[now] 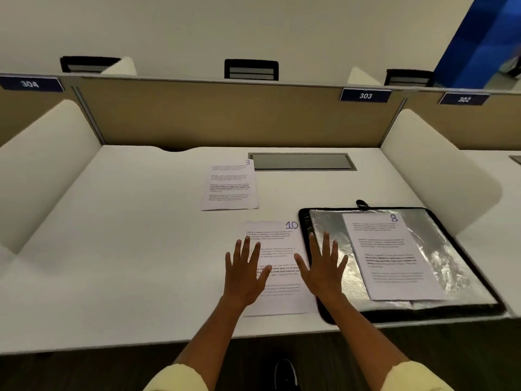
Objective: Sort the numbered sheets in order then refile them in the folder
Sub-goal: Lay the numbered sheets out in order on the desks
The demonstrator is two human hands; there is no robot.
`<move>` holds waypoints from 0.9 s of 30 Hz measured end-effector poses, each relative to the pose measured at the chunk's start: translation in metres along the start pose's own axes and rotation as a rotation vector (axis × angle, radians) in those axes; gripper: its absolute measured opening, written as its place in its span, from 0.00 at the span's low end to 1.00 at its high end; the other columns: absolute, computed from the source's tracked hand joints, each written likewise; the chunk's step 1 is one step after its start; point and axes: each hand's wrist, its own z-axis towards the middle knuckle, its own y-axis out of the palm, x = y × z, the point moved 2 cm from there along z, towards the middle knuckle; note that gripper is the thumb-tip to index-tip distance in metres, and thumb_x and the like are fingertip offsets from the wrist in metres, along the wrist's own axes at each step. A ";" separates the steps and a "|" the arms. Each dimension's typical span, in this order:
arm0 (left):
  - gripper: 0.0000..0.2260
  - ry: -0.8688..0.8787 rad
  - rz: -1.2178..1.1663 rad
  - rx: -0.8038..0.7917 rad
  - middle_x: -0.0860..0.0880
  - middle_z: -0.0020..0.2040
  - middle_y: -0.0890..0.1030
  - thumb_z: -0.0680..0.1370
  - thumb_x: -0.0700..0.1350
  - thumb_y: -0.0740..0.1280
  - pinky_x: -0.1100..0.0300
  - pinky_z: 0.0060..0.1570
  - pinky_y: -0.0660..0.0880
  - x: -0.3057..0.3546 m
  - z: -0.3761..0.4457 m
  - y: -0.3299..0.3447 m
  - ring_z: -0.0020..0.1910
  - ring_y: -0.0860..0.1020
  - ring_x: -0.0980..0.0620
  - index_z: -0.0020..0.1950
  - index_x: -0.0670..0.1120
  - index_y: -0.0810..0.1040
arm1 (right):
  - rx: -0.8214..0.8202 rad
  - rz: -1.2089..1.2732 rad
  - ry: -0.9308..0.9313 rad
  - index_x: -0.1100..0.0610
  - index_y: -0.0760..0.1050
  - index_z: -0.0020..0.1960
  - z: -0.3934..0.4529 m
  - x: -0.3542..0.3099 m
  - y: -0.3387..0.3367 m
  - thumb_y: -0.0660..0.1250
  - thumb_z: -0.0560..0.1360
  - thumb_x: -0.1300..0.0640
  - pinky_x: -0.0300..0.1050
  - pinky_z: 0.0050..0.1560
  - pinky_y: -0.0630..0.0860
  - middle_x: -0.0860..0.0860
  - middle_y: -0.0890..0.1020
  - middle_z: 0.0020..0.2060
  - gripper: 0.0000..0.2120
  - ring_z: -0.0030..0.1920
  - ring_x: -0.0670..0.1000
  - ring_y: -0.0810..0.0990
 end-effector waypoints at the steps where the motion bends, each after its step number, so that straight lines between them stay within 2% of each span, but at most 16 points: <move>1: 0.42 0.010 0.004 -0.012 0.50 0.78 0.33 0.69 0.73 0.26 0.45 0.74 0.33 0.007 0.000 0.004 0.76 0.31 0.49 0.79 0.54 0.39 | 0.003 -0.001 0.013 0.43 0.33 0.79 -0.001 0.009 -0.002 0.32 0.70 0.25 0.68 0.75 0.38 0.50 0.33 0.79 0.42 0.80 0.57 0.36; 6: 0.43 0.063 0.022 -0.044 0.50 0.79 0.34 0.69 0.73 0.27 0.46 0.73 0.32 0.044 0.013 0.018 0.77 0.31 0.49 0.80 0.54 0.42 | 0.008 0.005 0.078 0.43 0.32 0.79 -0.001 0.056 -0.013 0.23 0.66 0.24 0.68 0.74 0.39 0.51 0.33 0.79 0.45 0.80 0.58 0.38; 8: 0.44 0.076 0.001 -0.045 0.51 0.79 0.35 0.69 0.73 0.27 0.46 0.73 0.33 0.062 0.021 0.024 0.77 0.32 0.50 0.80 0.54 0.42 | 0.007 0.003 0.104 0.43 0.31 0.78 0.002 0.080 -0.017 0.22 0.65 0.24 0.68 0.75 0.40 0.51 0.34 0.79 0.45 0.80 0.58 0.38; 12: 0.44 0.100 -0.024 -0.062 0.51 0.79 0.34 0.68 0.74 0.26 0.47 0.73 0.32 0.106 0.037 0.040 0.76 0.31 0.51 0.80 0.54 0.42 | -0.012 0.021 0.135 0.42 0.28 0.77 0.014 0.130 -0.026 0.28 0.69 0.25 0.67 0.74 0.36 0.50 0.30 0.77 0.41 0.79 0.59 0.36; 19: 0.39 0.133 -0.027 -0.130 0.52 0.78 0.33 0.73 0.71 0.35 0.45 0.75 0.36 0.186 0.062 0.075 0.77 0.32 0.50 0.80 0.53 0.42 | -0.040 0.037 0.212 0.43 0.34 0.79 0.036 0.210 -0.040 0.37 0.73 0.28 0.67 0.75 0.41 0.52 0.35 0.80 0.39 0.80 0.60 0.40; 23: 0.45 0.157 -0.013 -0.160 0.52 0.77 0.32 0.68 0.75 0.29 0.45 0.75 0.35 0.219 0.071 0.101 0.76 0.30 0.50 0.80 0.53 0.41 | -0.011 0.075 0.325 0.47 0.40 0.81 0.044 0.250 -0.043 0.42 0.78 0.31 0.67 0.75 0.45 0.56 0.42 0.81 0.37 0.79 0.62 0.46; 27: 0.46 0.139 0.005 -0.196 0.52 0.78 0.32 0.67 0.76 0.29 0.45 0.73 0.33 0.239 0.077 0.119 0.76 0.29 0.50 0.80 0.53 0.40 | 0.022 0.116 0.406 0.50 0.46 0.81 0.046 0.280 -0.047 0.53 0.81 0.38 0.65 0.75 0.55 0.59 0.51 0.79 0.35 0.77 0.62 0.56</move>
